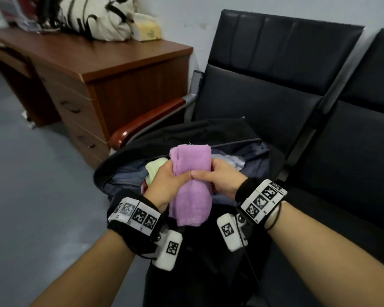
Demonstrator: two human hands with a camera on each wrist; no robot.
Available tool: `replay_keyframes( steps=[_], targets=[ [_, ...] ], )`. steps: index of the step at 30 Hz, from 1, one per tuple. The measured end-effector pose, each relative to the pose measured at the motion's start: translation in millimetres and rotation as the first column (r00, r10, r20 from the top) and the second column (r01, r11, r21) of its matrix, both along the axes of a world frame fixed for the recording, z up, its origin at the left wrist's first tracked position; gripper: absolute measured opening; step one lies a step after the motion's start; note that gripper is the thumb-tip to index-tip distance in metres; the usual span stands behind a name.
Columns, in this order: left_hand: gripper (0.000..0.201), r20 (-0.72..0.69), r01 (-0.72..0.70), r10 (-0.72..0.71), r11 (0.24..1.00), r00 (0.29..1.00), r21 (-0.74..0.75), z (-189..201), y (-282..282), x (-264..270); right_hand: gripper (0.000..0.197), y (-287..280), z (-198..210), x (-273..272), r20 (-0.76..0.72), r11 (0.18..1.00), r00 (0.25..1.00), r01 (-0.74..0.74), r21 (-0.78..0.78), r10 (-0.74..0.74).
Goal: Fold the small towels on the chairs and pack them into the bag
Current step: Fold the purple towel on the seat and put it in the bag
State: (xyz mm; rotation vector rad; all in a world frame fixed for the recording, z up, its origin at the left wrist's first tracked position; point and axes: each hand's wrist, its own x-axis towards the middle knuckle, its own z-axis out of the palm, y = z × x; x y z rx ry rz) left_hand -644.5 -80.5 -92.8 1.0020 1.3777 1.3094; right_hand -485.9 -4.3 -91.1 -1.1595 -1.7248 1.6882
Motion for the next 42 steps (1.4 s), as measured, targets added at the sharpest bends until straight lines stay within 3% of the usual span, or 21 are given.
replay_keyframes(
  steps=[3, 5, 7, 10, 12, 15, 17, 20, 22, 26, 29, 31, 34, 39, 42],
  targets=[
    [0.019, -0.082, -0.067, 0.066, 0.998, 0.994, -0.018, -10, 6, -37, 0.031, 12, -5, -21, -0.047, 1.0, 0.999, -0.003, -0.012, 0.003],
    [0.019, -0.16, -0.249, 0.243, 0.968, 0.957, -0.016, -17, 9, -72, 0.031, 22, -5, -33, -0.052, 0.999, 0.998, 0.046, -0.009, -0.046],
    [0.029, -0.273, -0.424, 0.402, 0.905, 0.874, -0.024, -24, 7, -110, 0.032, 32, -6, -44, -0.042, 0.996, 0.995, 0.094, -0.001, -0.094],
    [0.06, -0.446, -0.589, 0.492, 0.802, 0.748, -0.103, -38, -1, -156, 0.033, 43, -9, -64, -0.018, 0.99, 0.99, 0.141, -0.023, -0.141],
    [0.074, -0.372, -0.625, 0.531, 0.753, 0.762, -0.205, -46, -5, -173, 0.034, 46, -12, -78, -0.05, 0.987, 0.987, 0.147, -0.065, -0.151],
    [0.084, -0.097, -0.551, 0.568, 0.721, 0.817, -0.42, -61, -5, -185, 0.036, 45, -22, -99, -0.059, 0.981, 0.987, 0.142, -0.128, -0.151],
    [0.064, 0.007, -0.467, 0.553, 0.709, 0.833, -0.528, -68, -6, -185, 0.037, 41, -34, -108, -0.011, 0.983, 0.993, 0.114, -0.147, -0.116],
    [0.023, 0.1, -0.386, 0.529, 0.723, 0.843, -0.574, -75, -4, -183, 0.049, 34, -50, -115, 0.081, 0.987, 0.997, 0.027, -0.158, -0.015],
    [0.011, 0.153, -0.368, 0.53, 0.742, 0.834, -0.561, -78, -4, -183, 0.062, 33, -56, -117, 0.16, 0.99, 0.985, -0.049, -0.136, 0.07],
    [0.021, 0.225, -0.353, 0.525, 0.776, 0.821, -0.522, -78, -7, -182, 0.065, 35, -59, -116, 0.297, 0.977, 0.931, -0.2, -0.07, 0.211],
    [0.027, 0.202, -0.424, 0.546, 0.793, 0.813, -0.438, -63, -11, -180, 0.053, 41, -51, -113, 0.342, 0.99, 0.93, -0.139, -0.017, 0.136],
    [0.027, 0.181, -0.494, 0.578, 0.793, 0.796, -0.357, -50, -14, -181, 0.051, 48, -46, -114, 0.438, 0.989, 0.898, -0.106, 0.107, 0.048],
    [0.018, 0.198, -0.558, 0.601, 0.796, 0.774, -0.236, -28, -19, -179, 0.041, 50, -44, -120, 0.551, 0.955, 0.833, -0.193, 0.225, 0.038],
    [0.031, 0.21, -0.545, 0.552, 0.833, 0.807, -0.095, -3, -23, -166, 0.04, 40, -44, -150, 0.583, 0.865, 0.777, -0.441, 0.238, 0.236],
    [0.027, 0.175, -0.55, 0.544, 0.835, 0.82, -0.021, 3, -24, -157, 0.041, 37, -55, -162, 0.494, 0.893, 0.824, -0.412, 0.183, 0.279]
  ],
)
